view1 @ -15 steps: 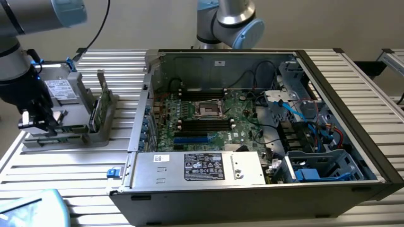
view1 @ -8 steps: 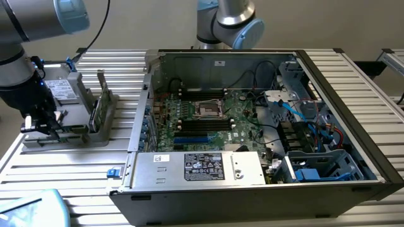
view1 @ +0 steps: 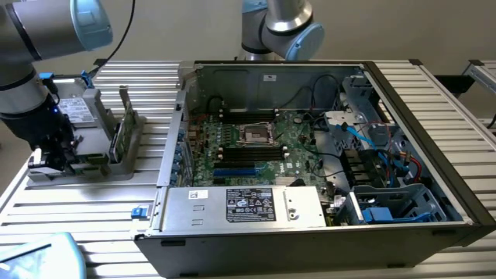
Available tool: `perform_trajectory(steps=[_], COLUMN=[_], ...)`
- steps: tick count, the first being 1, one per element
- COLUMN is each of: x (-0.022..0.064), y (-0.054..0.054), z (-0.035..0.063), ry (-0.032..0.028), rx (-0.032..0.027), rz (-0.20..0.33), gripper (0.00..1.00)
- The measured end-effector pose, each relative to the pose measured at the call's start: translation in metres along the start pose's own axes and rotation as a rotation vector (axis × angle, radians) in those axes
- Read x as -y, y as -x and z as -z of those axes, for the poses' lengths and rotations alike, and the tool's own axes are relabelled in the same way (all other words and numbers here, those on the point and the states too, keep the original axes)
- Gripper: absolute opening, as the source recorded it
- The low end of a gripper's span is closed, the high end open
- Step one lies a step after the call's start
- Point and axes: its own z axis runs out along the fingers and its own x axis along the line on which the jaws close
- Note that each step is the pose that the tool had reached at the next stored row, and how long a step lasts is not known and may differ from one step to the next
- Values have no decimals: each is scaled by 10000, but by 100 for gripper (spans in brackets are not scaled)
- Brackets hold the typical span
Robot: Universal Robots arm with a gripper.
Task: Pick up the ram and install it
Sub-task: 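Pick up the ram and move it above insertion slot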
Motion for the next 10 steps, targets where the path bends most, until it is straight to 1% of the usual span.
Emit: perform_trajectory(steps=[7, 10], x=[6, 7], y=[-1, -1], z=[-127, -138], ry=[-1, 1], rx=[24, 27], rz=[-503, -581], gripper=[37, 37])
